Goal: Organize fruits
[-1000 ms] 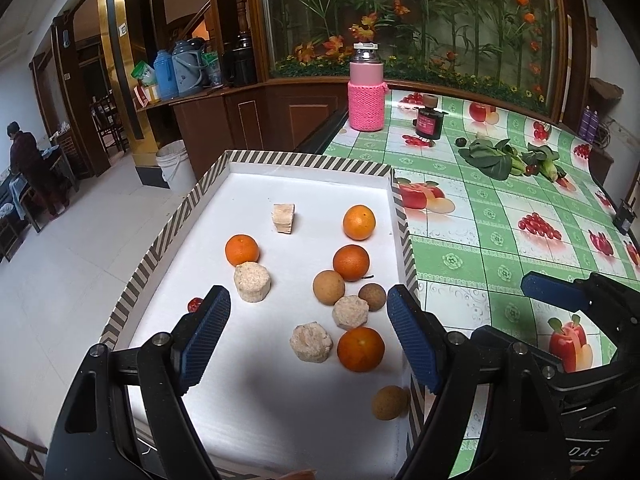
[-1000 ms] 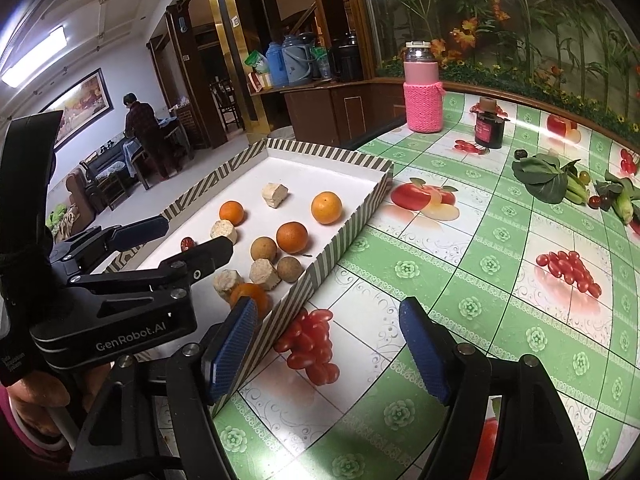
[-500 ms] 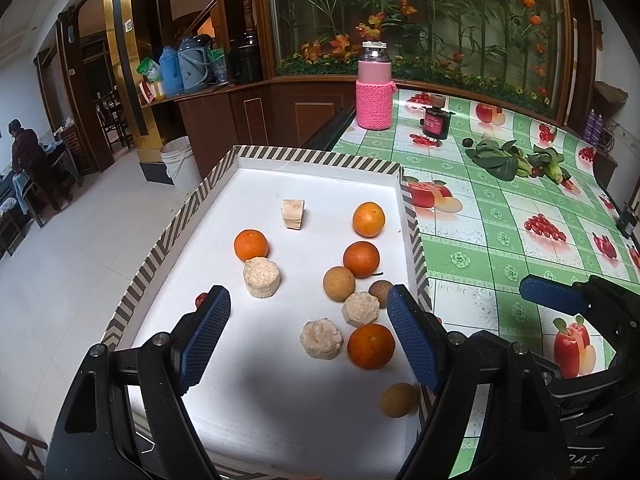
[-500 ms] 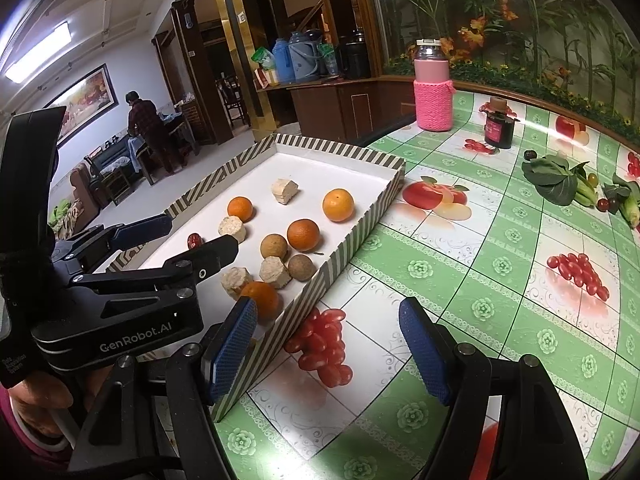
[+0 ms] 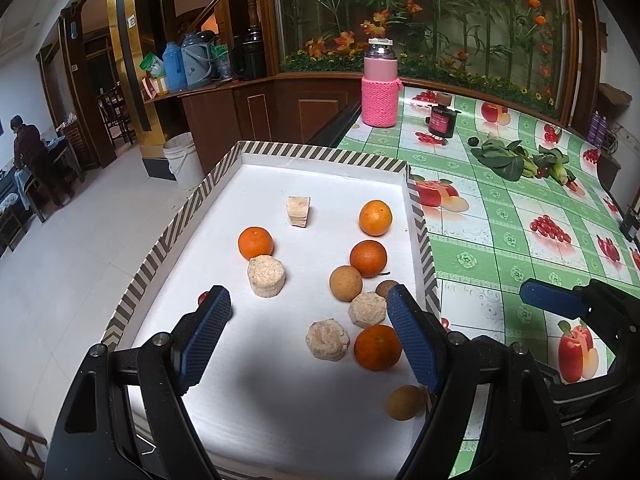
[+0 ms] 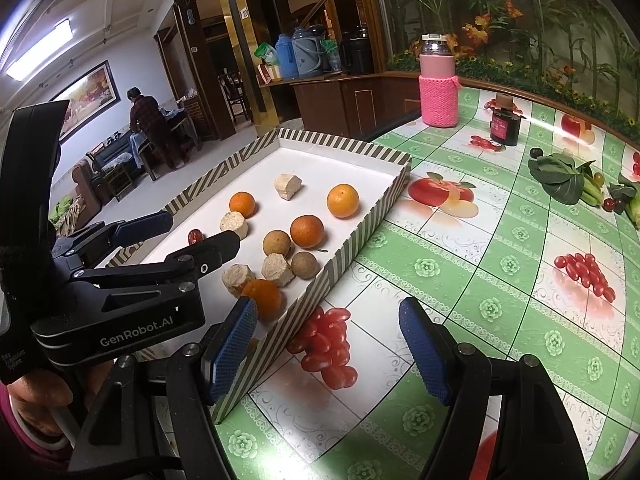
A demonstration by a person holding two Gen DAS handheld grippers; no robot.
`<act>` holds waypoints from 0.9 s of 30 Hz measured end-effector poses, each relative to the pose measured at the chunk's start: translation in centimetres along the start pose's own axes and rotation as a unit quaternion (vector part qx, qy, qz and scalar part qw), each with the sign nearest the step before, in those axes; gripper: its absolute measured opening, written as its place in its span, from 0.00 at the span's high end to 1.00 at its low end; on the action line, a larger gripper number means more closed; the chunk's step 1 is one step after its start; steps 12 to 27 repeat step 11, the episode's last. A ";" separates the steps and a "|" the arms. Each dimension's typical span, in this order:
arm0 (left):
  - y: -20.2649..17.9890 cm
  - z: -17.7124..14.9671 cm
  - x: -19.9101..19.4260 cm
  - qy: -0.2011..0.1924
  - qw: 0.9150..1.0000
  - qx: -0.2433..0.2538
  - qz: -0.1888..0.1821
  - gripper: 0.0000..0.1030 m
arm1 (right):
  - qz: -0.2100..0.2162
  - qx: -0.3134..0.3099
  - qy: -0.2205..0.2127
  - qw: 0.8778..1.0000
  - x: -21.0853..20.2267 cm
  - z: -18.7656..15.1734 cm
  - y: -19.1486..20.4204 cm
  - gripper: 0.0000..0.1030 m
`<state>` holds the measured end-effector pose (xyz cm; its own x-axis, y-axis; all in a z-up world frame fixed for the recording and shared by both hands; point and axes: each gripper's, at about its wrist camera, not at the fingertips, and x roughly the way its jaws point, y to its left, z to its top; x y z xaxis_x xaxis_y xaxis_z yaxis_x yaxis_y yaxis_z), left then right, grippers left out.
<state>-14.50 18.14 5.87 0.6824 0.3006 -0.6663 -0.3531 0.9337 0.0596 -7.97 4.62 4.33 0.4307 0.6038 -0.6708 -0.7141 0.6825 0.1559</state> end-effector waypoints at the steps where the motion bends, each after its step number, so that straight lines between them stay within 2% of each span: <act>1: 0.0 0.0 0.0 -0.001 1.000 0.001 0.001 0.21 | 0.001 0.001 0.000 1.000 0.0 0.0 0.0 0.27; 7: -0.3 -0.1 0.1 -0.004 1.000 0.008 0.006 0.21 | 0.001 0.005 0.001 1.000 0.0 -0.1 -0.3 0.27; 11: -1.4 0.2 0.0 -0.002 1.000 0.017 -0.005 0.21 | -0.008 0.020 -0.006 1.000 -0.9 -0.2 -1.7 0.27; 27: -1.4 0.2 0.0 -0.002 1.000 0.017 -0.005 0.21 | -0.008 0.020 -0.006 1.000 -0.9 -0.2 -1.7 0.27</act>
